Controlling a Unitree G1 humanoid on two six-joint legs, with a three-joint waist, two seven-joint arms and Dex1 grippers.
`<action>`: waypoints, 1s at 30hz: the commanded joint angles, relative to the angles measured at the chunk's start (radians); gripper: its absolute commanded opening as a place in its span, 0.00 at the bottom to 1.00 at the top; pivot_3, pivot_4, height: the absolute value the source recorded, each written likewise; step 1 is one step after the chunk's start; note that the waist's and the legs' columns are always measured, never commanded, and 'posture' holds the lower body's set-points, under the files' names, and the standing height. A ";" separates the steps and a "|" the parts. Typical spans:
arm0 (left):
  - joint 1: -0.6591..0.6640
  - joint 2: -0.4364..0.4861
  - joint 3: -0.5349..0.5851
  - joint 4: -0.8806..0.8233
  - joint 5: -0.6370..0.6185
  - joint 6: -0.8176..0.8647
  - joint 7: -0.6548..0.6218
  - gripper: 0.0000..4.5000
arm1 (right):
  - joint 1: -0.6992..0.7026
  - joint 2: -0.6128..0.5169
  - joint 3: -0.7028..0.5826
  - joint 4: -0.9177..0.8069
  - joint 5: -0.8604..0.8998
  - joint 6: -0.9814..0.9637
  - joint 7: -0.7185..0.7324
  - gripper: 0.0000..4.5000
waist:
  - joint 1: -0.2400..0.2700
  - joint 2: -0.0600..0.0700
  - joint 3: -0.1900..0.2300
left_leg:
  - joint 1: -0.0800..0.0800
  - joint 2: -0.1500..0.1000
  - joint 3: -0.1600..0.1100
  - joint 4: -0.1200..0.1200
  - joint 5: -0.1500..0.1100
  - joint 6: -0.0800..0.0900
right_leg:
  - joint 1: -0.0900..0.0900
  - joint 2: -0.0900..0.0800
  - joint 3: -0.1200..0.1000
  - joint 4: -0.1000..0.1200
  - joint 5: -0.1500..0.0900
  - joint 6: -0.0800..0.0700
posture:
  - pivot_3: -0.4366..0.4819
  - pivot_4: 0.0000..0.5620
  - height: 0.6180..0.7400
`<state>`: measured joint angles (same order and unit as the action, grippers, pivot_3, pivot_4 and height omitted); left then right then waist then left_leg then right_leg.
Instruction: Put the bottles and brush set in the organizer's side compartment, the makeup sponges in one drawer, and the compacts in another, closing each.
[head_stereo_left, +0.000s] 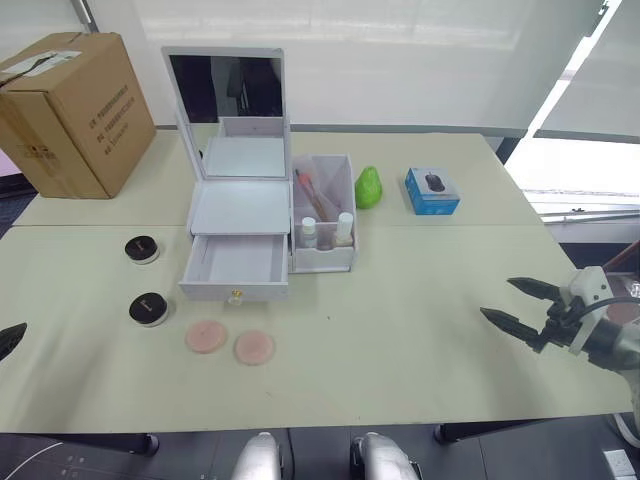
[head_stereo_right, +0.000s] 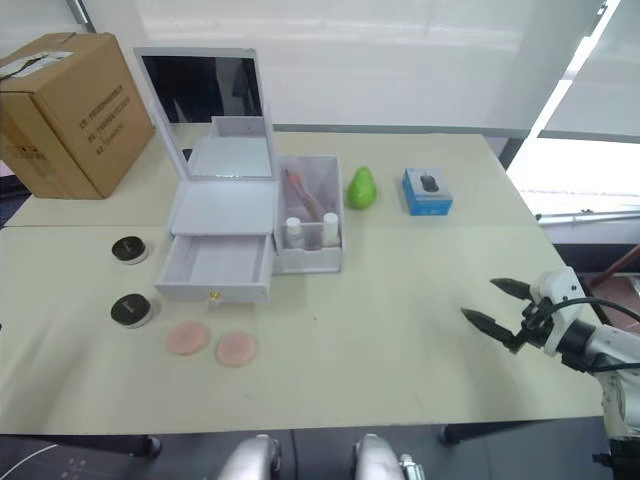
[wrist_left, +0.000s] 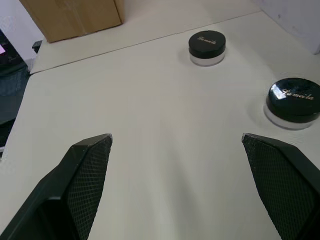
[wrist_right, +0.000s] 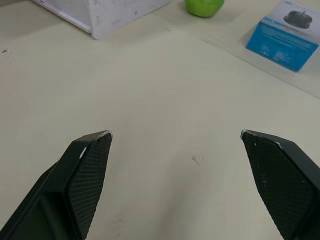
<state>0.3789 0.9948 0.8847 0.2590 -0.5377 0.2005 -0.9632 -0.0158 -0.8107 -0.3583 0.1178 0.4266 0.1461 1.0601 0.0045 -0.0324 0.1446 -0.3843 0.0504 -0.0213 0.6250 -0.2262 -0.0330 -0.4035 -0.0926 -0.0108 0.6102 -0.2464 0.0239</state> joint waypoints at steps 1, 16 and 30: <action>-0.019 0.015 0.011 -0.017 0.016 -0.004 -0.017 0.99 | -0.009 0.013 -0.015 -0.069 0.026 0.002 -0.019 1.00 | -0.001 0.000 0.000 | 0.000 0.000 0.000 0.000 0.000 0.000 | 0.000 0.000 0.000 0.000 0.000 0.000 | 0.48 0.27 0.85; 0.115 -0.380 0.017 -0.728 -0.165 0.191 0.205 0.99 | -0.228 0.116 0.123 -0.374 0.195 0.247 -0.108 1.00 | 0.004 -0.002 -0.001 | 0.000 0.001 0.005 0.001 0.000 0.000 | 0.001 -0.001 0.002 0.001 0.001 0.000 | 0.48 0.27 0.85; 0.271 -0.730 -0.678 -1.007 0.249 0.039 0.439 0.99 | -0.450 0.236 0.334 -0.391 0.221 0.297 -0.054 1.00 | 0.013 -0.006 -0.002 | -0.004 -0.001 0.006 0.004 0.004 0.007 | 0.001 0.001 0.007 0.000 0.002 0.001 | 0.48 0.27 0.85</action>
<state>0.6637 0.2550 0.2529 -0.7468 -0.3454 0.2706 -0.5467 -0.4514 -0.5758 -0.0251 -0.2567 0.6446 0.4498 0.9948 0.0175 -0.0386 0.1425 -0.3879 0.0494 -0.0157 0.6289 -0.2220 -0.0260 -0.4022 -0.0914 -0.0040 0.6102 -0.2446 0.0246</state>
